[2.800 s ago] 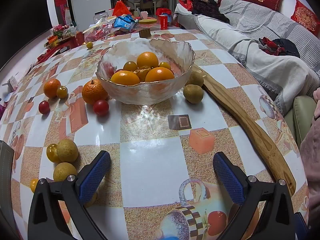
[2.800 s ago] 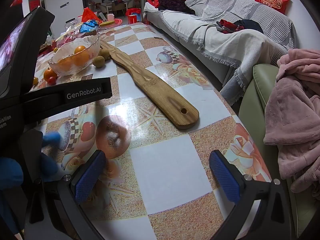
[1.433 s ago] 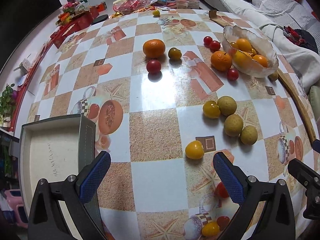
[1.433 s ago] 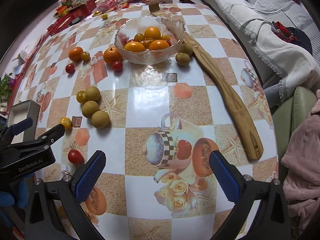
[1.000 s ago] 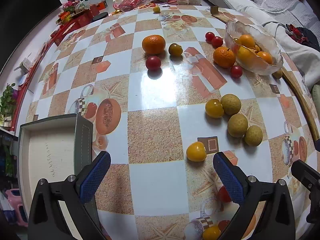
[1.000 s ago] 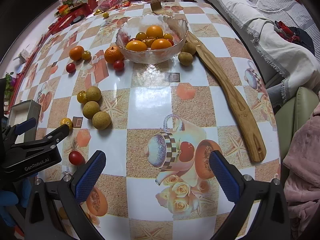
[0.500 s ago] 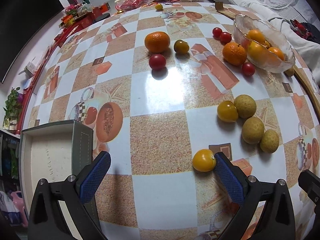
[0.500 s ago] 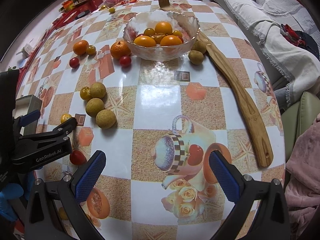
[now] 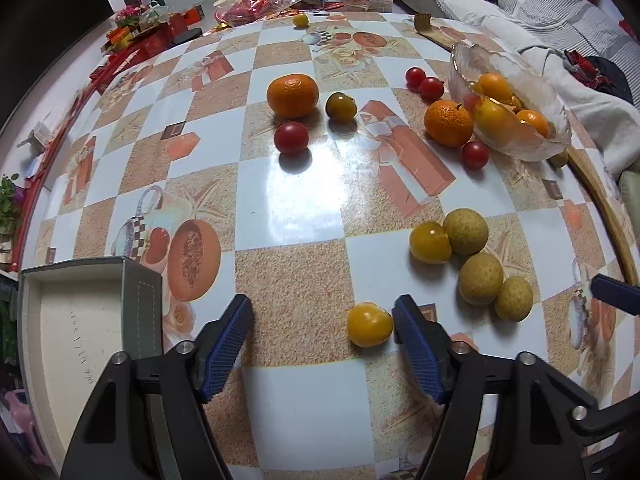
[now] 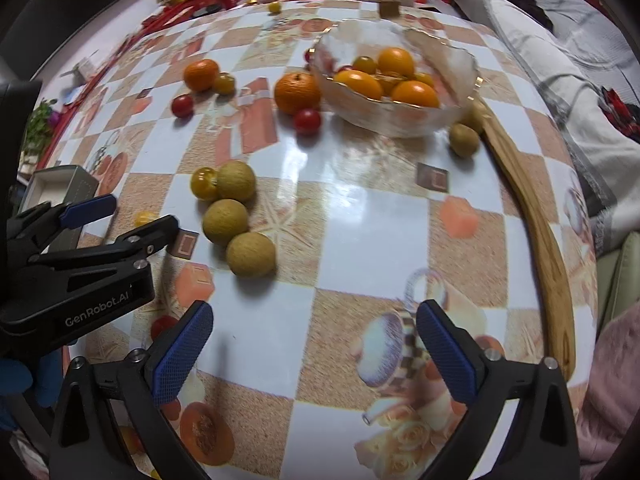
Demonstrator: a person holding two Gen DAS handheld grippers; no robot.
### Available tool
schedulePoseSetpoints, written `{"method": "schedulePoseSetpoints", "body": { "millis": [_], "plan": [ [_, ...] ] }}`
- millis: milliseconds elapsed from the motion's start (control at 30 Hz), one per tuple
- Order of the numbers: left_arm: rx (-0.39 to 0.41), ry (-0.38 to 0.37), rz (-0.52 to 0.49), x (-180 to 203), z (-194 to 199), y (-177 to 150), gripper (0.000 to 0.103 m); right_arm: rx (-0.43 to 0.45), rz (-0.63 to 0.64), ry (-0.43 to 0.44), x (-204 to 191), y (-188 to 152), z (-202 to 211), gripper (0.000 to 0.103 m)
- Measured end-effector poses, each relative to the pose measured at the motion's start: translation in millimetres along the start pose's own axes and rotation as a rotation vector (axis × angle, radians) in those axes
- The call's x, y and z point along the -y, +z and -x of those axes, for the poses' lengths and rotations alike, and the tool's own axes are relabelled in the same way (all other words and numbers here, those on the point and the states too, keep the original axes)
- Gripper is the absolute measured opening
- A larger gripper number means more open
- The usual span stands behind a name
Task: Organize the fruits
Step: 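Grasp the yellow tomato with the left tool while the right tool grasps a brown fruit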
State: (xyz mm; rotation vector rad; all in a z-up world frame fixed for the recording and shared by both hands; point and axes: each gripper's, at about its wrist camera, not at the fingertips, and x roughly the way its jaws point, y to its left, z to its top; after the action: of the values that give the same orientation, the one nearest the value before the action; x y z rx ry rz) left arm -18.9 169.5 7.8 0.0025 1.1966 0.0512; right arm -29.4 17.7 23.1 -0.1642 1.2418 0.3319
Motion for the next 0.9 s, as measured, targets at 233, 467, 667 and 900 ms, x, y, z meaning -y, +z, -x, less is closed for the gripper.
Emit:
{"method": "schedulePoseSetpoints", "body": {
  "millis": [233,467,667,900],
  "plan": [
    [0.010,-0.051,-0.044,3,2,1,0.040,0.006,0.042,0.033,-8,8,-10,0.083],
    [0.007,-0.104,-0.050,-1,5,0,0.023,0.031,0.075,0.045,-15,19,-12,0.053],
    [0.008,-0.132,-0.014,-9,12,-4,0.023,0.005,-0.001,0.115,-5,23,-10,0.029],
    [0.038,-0.155,0.012,-21,38,-10,0.023,0.002,-0.052,0.142,1,18,4,0.029]
  ]
}}
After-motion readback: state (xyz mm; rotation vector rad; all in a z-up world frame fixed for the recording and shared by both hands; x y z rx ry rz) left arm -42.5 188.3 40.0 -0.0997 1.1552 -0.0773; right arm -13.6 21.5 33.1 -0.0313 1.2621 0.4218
